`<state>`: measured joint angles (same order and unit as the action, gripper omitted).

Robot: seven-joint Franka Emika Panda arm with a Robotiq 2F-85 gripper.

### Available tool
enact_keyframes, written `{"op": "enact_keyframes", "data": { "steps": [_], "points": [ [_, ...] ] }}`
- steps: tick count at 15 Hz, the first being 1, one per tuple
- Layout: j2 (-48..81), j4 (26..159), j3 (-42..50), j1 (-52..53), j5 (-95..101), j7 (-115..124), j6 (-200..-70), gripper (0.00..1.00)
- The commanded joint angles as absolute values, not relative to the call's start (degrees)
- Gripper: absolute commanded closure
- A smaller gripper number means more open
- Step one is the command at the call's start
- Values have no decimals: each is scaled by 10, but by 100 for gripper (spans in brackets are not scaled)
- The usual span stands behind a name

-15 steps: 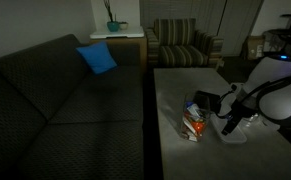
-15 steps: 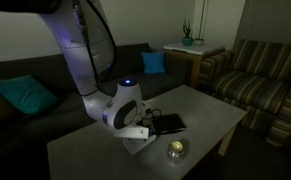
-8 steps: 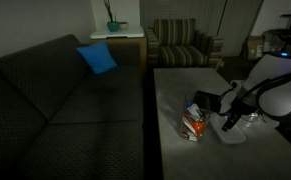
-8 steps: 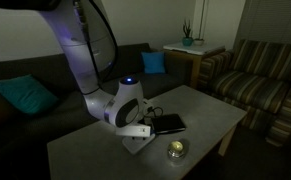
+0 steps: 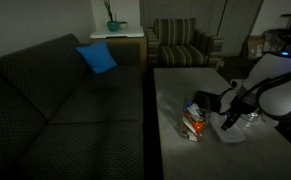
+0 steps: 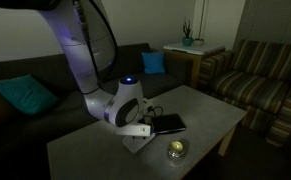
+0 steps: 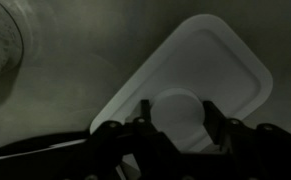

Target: Place the lid on the clear container and push the button

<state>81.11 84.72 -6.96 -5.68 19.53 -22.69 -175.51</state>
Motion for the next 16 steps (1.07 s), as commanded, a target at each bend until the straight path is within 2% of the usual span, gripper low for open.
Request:
{"op": "enact_keyframes", "data": {
  "steps": [1,11,16],
  "points": [
    [756,902,-55,-48,191,-214,-1764,71],
    [605,1008,25,31,194,-168,-1830,71],
    [556,1066,17,58,172,-122,-1842,71]
  ]
}}
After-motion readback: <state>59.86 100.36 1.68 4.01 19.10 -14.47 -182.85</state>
